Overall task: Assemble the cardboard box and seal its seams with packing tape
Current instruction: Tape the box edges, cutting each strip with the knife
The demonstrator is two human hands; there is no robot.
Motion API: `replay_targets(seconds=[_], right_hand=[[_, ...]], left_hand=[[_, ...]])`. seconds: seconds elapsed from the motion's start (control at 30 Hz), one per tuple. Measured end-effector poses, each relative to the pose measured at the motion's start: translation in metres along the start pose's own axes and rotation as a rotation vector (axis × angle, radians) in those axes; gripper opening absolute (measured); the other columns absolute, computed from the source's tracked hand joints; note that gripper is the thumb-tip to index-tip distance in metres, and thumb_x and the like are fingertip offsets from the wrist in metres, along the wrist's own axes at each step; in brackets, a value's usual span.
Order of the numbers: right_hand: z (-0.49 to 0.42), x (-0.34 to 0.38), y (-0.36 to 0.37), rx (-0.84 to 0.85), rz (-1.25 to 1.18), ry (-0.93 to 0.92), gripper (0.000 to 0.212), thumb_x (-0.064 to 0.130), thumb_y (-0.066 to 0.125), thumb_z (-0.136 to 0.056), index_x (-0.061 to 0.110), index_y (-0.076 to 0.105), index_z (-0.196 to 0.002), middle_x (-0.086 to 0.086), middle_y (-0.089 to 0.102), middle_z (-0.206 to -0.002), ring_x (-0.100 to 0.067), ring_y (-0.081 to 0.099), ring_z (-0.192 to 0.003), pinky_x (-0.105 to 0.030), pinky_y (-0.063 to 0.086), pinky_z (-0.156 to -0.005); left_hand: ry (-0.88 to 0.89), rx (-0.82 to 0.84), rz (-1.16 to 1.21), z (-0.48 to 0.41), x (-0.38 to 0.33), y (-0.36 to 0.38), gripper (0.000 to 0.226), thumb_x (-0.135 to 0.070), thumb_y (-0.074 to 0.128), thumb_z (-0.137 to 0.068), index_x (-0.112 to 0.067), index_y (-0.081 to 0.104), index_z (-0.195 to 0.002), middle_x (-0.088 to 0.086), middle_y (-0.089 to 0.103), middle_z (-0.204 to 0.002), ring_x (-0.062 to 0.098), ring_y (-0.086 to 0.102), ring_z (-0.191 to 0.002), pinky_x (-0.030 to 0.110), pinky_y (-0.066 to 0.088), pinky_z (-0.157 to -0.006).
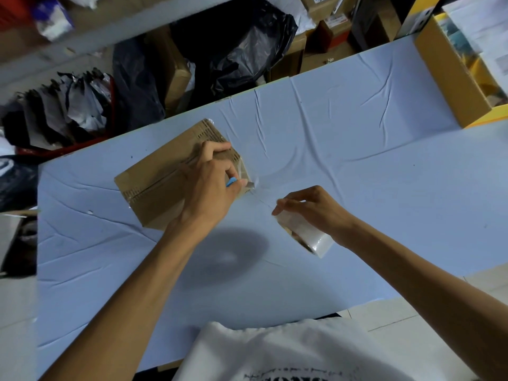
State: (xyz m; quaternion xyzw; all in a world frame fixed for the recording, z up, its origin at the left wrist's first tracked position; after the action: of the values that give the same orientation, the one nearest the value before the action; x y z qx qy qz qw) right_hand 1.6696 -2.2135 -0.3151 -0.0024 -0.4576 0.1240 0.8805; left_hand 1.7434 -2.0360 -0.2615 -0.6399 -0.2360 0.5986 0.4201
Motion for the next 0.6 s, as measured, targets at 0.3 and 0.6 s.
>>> replay_targets(seconds=[0.3, 0.6], right_hand=[[-0.0033, 0.0027, -0.0065, -0.023, 0.039, 0.018, 0.023, 0.034, 0.065, -0.087, 0.021, 0.077, -0.072, 0.005, 0.065, -0.062, -0.025, 0.063, -0.049, -0.023, 0.048, -0.047], [-0.0076, 0.001, -0.0092, -0.078, 0.162, -0.017, 0.022, 0.041, 0.062, -0.084, 0.03, 0.076, -0.071, 0.007, 0.07, -0.071, -0.022, 0.068, -0.05, -0.022, 0.047, -0.049]], left_hand=[[-0.027, 0.08, -0.031, -0.0018, -0.0065, -0.0053, 0.019, -0.001, 0.078, -0.074, 0.0, 0.061, -0.064, 0.0, 0.042, -0.141, 0.004, 0.048, -0.111, -0.008, 0.028, -0.071], [-0.032, 0.151, -0.032, -0.0023, -0.0026, -0.0106, 0.019, -0.004, 0.078, -0.074, -0.001, 0.063, -0.063, -0.004, 0.036, -0.146, -0.001, 0.044, -0.111, 0.006, 0.029, -0.082]])
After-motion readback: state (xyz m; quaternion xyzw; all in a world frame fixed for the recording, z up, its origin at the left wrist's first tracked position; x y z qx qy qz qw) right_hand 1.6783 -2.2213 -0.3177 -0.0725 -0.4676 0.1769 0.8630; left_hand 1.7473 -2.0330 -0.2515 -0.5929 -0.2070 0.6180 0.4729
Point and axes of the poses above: each hand's wrist, its own z-axis away from the middle knuckle, its own y-axis out of the palm, x = y × z, the point moved 4 cm from there along -z, towards the middle knuckle
